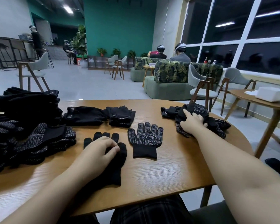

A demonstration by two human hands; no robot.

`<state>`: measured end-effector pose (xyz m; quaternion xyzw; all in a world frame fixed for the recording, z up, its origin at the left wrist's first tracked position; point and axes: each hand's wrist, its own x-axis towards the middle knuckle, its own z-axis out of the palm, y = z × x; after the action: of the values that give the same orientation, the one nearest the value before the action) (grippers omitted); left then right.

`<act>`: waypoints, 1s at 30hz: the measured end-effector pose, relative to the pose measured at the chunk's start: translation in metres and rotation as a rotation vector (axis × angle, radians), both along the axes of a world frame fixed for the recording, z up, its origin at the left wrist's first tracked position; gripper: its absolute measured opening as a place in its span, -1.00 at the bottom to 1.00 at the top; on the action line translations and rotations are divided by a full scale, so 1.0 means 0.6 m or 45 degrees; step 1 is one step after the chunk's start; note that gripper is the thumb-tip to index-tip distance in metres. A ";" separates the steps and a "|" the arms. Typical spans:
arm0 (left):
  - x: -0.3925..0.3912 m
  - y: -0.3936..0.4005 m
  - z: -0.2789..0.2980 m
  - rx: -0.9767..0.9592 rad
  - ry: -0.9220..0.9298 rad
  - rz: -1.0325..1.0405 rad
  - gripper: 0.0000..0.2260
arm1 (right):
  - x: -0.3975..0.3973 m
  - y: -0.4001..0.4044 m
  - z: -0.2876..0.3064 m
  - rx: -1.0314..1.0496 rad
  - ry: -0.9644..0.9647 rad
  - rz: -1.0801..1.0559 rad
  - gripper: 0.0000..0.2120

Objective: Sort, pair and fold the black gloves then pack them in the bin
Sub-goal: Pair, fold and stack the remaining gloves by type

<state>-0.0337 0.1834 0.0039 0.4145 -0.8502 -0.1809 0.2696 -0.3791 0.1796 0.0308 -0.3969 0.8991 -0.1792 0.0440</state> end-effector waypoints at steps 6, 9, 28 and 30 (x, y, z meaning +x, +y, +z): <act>-0.002 0.001 -0.011 -0.001 -0.365 -0.108 -0.59 | 0.000 -0.008 -0.003 0.005 0.065 0.013 -0.41; -0.003 0.004 -0.018 0.007 -0.611 -0.113 -0.53 | 0.010 -0.005 -0.003 -0.160 0.138 0.080 -0.33; 0.001 0.007 -0.023 -0.028 -0.671 -0.097 -0.54 | 0.130 0.097 -0.024 -0.641 0.175 0.366 -0.52; 0.001 0.007 -0.023 -0.029 -0.676 -0.095 -0.54 | 0.142 0.093 -0.020 -0.520 0.268 0.376 -0.57</act>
<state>-0.0333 0.1876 -0.0102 0.4127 -0.9078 -0.0660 0.0350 -0.2940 0.2354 0.0190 -0.5409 0.7763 -0.3064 -0.1050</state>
